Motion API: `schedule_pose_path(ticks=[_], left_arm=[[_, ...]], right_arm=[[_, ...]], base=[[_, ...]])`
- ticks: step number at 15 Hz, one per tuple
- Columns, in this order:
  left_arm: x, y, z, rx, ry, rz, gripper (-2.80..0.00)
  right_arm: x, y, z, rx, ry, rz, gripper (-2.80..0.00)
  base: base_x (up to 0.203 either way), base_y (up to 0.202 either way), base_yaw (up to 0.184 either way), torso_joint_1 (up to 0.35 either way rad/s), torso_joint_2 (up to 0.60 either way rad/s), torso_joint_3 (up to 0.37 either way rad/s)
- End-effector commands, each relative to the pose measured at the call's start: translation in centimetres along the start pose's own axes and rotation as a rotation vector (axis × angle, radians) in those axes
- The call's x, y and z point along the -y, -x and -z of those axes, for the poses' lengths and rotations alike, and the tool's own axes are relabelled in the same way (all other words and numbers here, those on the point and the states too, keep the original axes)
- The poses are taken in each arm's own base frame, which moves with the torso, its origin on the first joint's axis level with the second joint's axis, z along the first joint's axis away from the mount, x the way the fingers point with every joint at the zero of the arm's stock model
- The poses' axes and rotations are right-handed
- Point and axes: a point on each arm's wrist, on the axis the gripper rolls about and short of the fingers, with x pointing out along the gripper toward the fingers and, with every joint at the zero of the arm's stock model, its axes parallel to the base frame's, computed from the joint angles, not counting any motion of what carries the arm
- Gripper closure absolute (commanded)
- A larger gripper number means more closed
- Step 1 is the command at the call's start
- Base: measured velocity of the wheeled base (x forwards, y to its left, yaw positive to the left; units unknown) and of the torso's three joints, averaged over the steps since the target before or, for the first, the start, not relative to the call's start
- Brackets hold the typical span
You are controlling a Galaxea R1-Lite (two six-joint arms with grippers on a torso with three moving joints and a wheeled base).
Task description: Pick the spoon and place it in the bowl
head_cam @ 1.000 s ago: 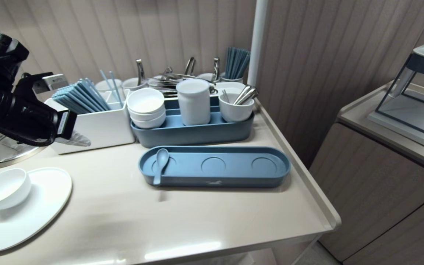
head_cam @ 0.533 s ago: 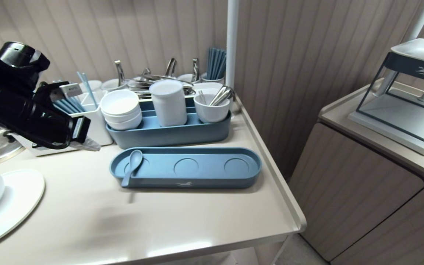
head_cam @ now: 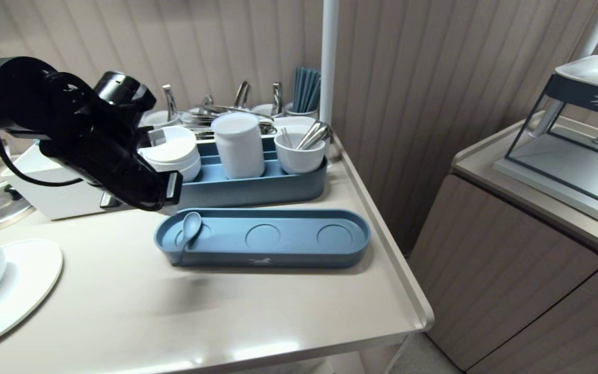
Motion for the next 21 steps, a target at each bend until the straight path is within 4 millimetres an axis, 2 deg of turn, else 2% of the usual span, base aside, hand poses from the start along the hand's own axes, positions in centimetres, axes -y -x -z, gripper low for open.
schedule_pose_path(ticks=[1,4,6,10,13,15,20,21], left_arm=[[1.0,-0.6,-0.5,0.0,-0.015,0.01,0.0],[0.4,-0.1,-0.4,-0.011,-0.002,-0.045,0.0],[-1.4,0.0,-0.8,-0.007,0.042,-0.082,0.0],[-2.9,-3.5,-2.2,-0.03,0.077,-0.169,0.0],[-1.1,-4.6,-1.7,-0.06,0.045,-0.143,0.0],[0.1,-4.3,-1.3,-0.067,0.047,-0.122,0.0],[0.1,-4.0,-0.5,-0.141,0.036,-0.134,0.0],[0.1,-4.4,-0.5,-0.149,0.033,-0.135,-2.8]], right_arm=[[0.0,0.0,0.0,0.001,0.0,0.0,0.0],[0.0,0.0,0.0,-0.001,0.0,0.0,0.0],[0.0,0.0,0.0,0.0,0.0,0.0,0.0],[0.0,0.0,0.0,-0.001,0.0,0.0,0.0],[0.0,0.0,0.0,-0.001,0.0,0.0,0.0],[0.0,0.0,0.0,0.0,0.0,0.0,0.0],[0.0,0.0,0.0,0.0,0.0,0.0,0.0],[0.0,0.0,0.0,0.0,0.0,0.0,0.0]], base=[[0.0,0.0,0.0,0.0,0.0,0.0],[0.0,0.0,0.0,0.0,0.0,0.0],[0.0,0.0,0.0,0.0,0.0,0.0],[0.0,0.0,0.0,0.0,0.0,0.0],[0.0,0.0,0.0,0.0,0.0,0.0],[0.0,0.0,0.0,0.0,0.0,0.0],[0.0,0.0,0.0,0.0,0.0,0.0],[0.0,0.0,0.0,0.0,0.0,0.0]])
